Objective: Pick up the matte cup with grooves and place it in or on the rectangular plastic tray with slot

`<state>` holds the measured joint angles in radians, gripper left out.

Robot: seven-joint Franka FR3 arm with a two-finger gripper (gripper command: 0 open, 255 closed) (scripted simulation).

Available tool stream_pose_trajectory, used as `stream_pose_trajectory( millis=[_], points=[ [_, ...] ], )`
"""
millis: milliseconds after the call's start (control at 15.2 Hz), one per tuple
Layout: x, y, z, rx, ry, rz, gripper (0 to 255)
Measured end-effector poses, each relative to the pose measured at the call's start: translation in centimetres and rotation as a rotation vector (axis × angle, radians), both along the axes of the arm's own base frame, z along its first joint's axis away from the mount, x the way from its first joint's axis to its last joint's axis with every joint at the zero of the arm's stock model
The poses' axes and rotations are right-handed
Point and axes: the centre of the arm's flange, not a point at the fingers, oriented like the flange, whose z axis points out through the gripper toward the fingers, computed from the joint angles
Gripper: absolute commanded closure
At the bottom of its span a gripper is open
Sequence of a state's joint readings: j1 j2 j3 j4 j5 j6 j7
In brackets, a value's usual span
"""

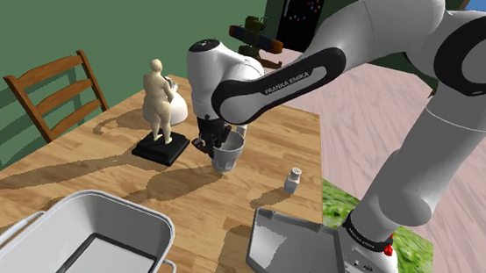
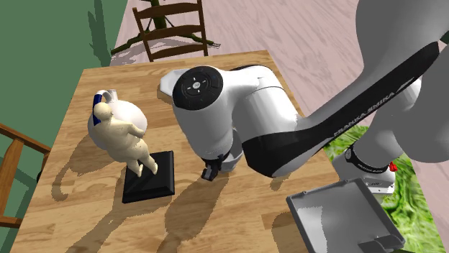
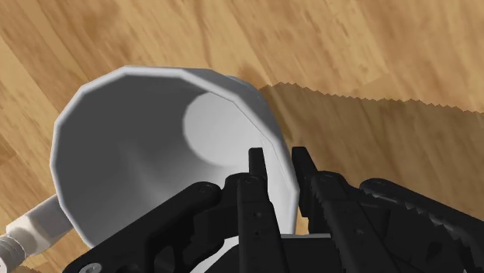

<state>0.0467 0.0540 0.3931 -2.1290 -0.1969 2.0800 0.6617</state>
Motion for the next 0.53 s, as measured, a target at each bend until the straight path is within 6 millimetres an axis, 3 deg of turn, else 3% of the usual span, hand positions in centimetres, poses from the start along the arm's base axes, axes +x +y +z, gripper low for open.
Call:
stream_pose_trajectory(
  millis=[528],
  points=[
    [0.0,-0.1,4.3,0.0,0.0,0.0,255]
  ],
)
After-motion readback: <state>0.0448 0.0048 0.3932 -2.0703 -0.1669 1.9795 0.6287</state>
